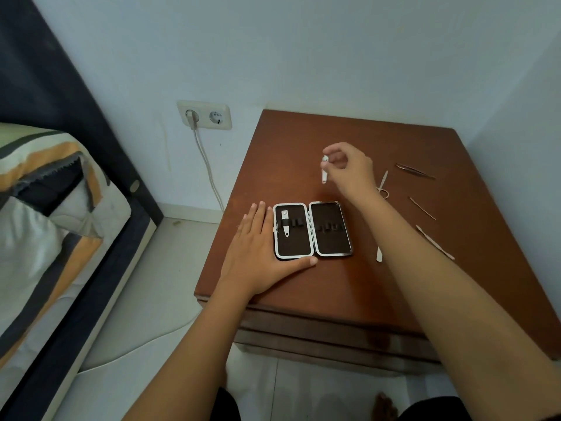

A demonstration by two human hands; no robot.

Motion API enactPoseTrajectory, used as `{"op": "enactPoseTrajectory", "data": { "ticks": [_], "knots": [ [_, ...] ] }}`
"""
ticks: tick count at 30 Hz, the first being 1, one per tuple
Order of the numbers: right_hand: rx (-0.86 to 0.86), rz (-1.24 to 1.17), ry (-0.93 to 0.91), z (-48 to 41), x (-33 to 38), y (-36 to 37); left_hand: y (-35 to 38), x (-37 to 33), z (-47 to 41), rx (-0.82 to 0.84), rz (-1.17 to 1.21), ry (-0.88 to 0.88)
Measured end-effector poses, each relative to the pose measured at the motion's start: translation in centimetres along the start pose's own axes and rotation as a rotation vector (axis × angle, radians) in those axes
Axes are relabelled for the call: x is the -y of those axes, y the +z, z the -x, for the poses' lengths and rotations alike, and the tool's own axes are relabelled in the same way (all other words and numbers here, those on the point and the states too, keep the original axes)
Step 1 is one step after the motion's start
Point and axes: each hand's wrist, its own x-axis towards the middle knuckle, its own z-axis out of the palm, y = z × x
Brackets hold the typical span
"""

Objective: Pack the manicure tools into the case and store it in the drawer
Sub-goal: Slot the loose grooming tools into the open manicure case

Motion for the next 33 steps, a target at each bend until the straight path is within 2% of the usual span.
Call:
{"op": "enactPoseTrajectory", "data": {
  "ticks": [5,9,13,18,23,25,27,30,33],
  "knots": [
    [0.173,-0.15,0.017,3.8,1.7,1.0,-0.2,-0.1,0.1,0.018,0.004,0.003],
    [0.231,0.062,-0.034,4.9,1.5,1.4,-0.1,-0.1,0.2,0.022,0.016,-0.003],
    [0.269,0.128,-0.029,4.6,1.7,0.9,-0.1,0.0,0.2,0.019,0.014,0.014],
    [0.427,0.292,-0.042,4.8,2.0,0.7,-0.1,-0.1,0.2,0.023,0.008,0.028],
    [0.49,0.421,-0.169,5.3,1.8,0.4,-0.2,0.0,0.2,0.032,0.001,0.034],
    [0.419,0.403,-0.198,5.5,1.5,-0.6,-0.3,-0.1,0.3,0.032,0.001,0.038],
    [0.201,0.368,-0.151,5.3,0.6,-2.4,-0.3,0.0,0.2,0.032,-0.003,0.038],
    [-0.077,0.387,0.016,4.4,-1.7,-5.8,-0.2,0.1,0.1,0.04,-0.008,0.034],
    [-0.144,0.436,0.175,3.7,-3.9,-7.9,-0.1,0.1,0.1,0.033,-0.013,0.034]
  ]
}}
